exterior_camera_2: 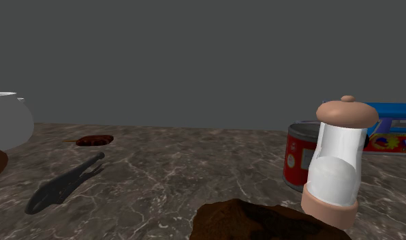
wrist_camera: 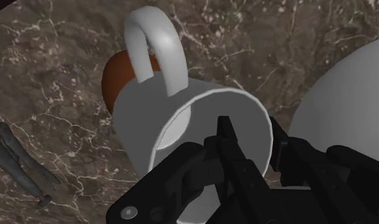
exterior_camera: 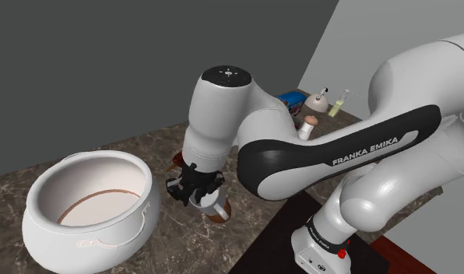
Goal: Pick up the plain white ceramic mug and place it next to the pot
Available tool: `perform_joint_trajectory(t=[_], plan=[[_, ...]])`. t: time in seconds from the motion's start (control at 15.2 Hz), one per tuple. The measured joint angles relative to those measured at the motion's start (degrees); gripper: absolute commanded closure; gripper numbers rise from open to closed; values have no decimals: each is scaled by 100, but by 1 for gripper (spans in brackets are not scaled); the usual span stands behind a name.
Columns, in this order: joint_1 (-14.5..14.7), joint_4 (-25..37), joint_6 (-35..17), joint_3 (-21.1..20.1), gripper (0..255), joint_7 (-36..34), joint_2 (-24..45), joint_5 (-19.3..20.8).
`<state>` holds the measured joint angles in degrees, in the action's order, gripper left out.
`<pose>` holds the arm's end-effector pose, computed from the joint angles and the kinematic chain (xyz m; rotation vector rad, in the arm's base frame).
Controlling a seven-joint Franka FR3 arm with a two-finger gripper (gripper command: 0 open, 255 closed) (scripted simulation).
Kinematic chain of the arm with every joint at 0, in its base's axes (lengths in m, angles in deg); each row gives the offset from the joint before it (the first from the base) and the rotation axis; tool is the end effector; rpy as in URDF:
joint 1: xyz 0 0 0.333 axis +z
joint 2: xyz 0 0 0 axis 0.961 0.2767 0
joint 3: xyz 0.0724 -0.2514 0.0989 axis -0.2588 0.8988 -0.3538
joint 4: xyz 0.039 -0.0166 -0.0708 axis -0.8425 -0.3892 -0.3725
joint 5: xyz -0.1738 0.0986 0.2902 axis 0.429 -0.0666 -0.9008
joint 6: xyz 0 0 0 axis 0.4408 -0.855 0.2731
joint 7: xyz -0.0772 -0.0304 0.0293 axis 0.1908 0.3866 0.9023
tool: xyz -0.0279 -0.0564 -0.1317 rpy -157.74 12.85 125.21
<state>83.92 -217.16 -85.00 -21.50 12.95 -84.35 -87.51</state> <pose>0.2556 0.3675 0.3492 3.0680 -0.4852 0.1598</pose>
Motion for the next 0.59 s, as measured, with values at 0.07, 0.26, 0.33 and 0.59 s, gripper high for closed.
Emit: perform_joint_trajectory(t=[0.07,0.26,0.33,0.59], plan=[[3,-28,-91,-31,255,-39,20,16],[-8,-117,-514,-69,255,-81,84,56],[-31,-121,-597,-87,255,-103,137,99],[-30,-124,-676,-103,255,-132,174,122]])
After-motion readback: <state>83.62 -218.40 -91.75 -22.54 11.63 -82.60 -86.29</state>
